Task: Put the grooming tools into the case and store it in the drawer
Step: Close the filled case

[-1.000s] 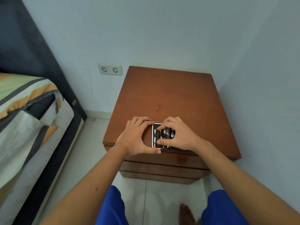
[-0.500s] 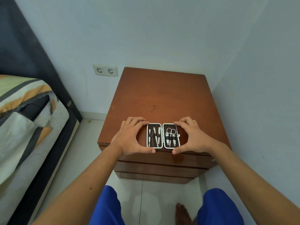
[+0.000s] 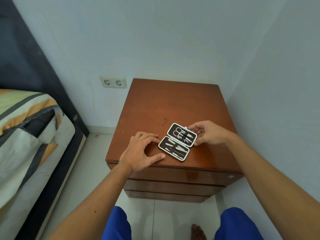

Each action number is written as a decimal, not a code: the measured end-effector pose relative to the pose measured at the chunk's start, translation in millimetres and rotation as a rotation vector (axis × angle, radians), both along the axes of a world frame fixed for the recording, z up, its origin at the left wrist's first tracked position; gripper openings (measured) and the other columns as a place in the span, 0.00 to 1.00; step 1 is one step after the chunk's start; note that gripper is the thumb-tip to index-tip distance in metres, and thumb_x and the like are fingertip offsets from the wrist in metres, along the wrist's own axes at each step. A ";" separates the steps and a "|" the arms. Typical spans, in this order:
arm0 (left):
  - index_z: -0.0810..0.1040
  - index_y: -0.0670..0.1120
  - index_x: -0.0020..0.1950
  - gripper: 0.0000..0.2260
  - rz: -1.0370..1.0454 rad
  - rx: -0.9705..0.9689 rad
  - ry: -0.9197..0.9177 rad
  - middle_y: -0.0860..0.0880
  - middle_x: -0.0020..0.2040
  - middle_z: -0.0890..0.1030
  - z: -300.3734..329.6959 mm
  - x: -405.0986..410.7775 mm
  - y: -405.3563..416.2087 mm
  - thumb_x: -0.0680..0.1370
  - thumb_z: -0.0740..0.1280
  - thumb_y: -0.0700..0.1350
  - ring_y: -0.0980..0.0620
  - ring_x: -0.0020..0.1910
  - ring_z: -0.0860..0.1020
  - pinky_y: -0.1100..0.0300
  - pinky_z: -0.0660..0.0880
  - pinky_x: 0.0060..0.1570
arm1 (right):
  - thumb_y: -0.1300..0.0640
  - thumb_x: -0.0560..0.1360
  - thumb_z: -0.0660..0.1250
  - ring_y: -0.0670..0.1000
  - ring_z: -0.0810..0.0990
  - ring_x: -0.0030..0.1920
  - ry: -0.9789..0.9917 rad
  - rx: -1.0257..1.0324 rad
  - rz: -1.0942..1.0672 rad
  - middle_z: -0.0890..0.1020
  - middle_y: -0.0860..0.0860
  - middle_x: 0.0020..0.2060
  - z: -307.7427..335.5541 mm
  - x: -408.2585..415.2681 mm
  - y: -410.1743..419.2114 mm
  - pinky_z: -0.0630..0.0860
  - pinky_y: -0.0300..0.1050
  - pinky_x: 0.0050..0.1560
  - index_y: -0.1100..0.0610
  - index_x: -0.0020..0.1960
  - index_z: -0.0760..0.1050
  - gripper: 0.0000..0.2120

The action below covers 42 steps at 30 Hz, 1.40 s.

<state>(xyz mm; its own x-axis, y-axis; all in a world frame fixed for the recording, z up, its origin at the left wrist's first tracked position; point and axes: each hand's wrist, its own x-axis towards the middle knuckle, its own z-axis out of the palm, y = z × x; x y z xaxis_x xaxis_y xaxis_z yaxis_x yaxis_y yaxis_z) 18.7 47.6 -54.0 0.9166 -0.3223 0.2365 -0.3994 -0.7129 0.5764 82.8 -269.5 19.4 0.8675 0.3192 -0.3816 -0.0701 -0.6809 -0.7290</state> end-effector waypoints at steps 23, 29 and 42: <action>0.85 0.61 0.62 0.24 0.010 0.008 -0.013 0.61 0.70 0.79 -3.3 -1.3 -0.2 0.73 0.70 0.72 0.56 0.69 0.69 0.51 0.68 0.69 | 0.54 0.70 0.81 0.45 0.77 0.65 -0.417 -0.036 0.066 0.79 0.42 0.65 -31.8 -59.7 24.1 0.75 0.46 0.67 0.45 0.62 0.81 0.21; 0.79 0.60 0.70 0.28 0.030 -0.035 -0.015 0.63 0.67 0.79 -0.5 -0.3 -2.8 0.75 0.68 0.73 0.58 0.68 0.69 0.52 0.68 0.68 | 0.49 0.73 0.79 0.44 0.76 0.65 -0.491 0.045 0.024 0.81 0.40 0.63 -43.0 -62.7 25.7 0.77 0.47 0.64 0.46 0.61 0.82 0.17; 0.78 0.63 0.71 0.24 0.018 0.081 -0.043 0.62 0.67 0.77 -3.0 1.7 -5.4 0.78 0.64 0.71 0.55 0.69 0.68 0.49 0.68 0.66 | 0.46 0.73 0.79 0.44 0.73 0.67 -0.493 0.034 0.002 0.79 0.41 0.65 -52.5 -67.0 35.5 0.74 0.47 0.68 0.46 0.70 0.78 0.26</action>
<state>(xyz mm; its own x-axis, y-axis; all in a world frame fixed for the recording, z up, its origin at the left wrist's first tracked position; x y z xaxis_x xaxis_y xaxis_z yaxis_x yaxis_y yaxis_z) 20.4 42.2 -57.0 0.9120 -0.3259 0.2491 -0.4093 -0.7638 0.4991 15.8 -234.0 -33.2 0.9416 0.3261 0.0845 0.2896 -0.6556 -0.6973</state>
